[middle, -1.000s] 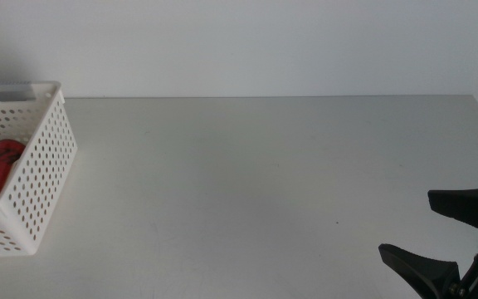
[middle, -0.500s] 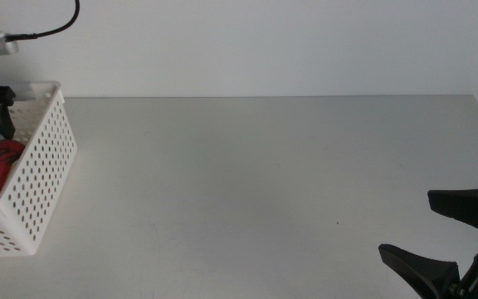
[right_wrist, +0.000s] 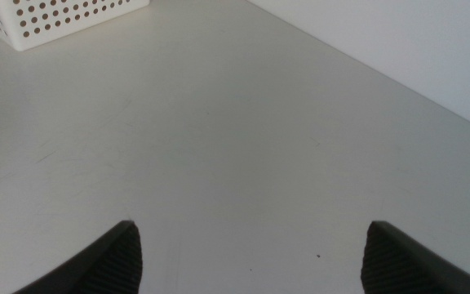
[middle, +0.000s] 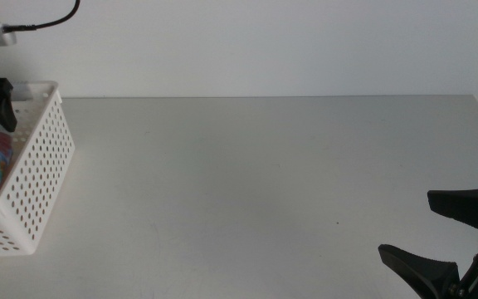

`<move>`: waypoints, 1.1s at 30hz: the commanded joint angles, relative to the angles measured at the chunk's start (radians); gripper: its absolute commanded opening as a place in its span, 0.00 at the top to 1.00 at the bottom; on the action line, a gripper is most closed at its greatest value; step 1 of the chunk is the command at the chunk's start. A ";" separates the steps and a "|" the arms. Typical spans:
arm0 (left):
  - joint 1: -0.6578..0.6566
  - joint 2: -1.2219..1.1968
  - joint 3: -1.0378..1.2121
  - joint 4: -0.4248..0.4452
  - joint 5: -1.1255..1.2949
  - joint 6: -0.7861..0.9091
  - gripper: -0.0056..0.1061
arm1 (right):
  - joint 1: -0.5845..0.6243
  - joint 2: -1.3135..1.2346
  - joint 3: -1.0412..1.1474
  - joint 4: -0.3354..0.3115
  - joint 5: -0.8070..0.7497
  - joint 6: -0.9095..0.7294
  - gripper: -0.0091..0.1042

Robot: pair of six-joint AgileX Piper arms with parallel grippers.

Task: Use arms to grab the bottles and put them into the dustbin to the left of the table.

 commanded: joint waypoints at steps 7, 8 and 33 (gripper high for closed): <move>-0.102 -0.225 -0.035 0.123 0.052 -0.185 0.13 | -0.003 -0.003 -0.024 -0.004 -0.068 -0.007 0.23; -0.118 -0.245 -0.035 0.121 0.069 -0.187 0.13 | -0.003 -0.003 -0.024 -0.004 -0.068 -0.007 0.23; -0.377 -0.819 0.089 0.130 -0.061 -0.273 0.14 | -0.003 -0.003 -0.024 -0.004 -0.068 -0.007 0.23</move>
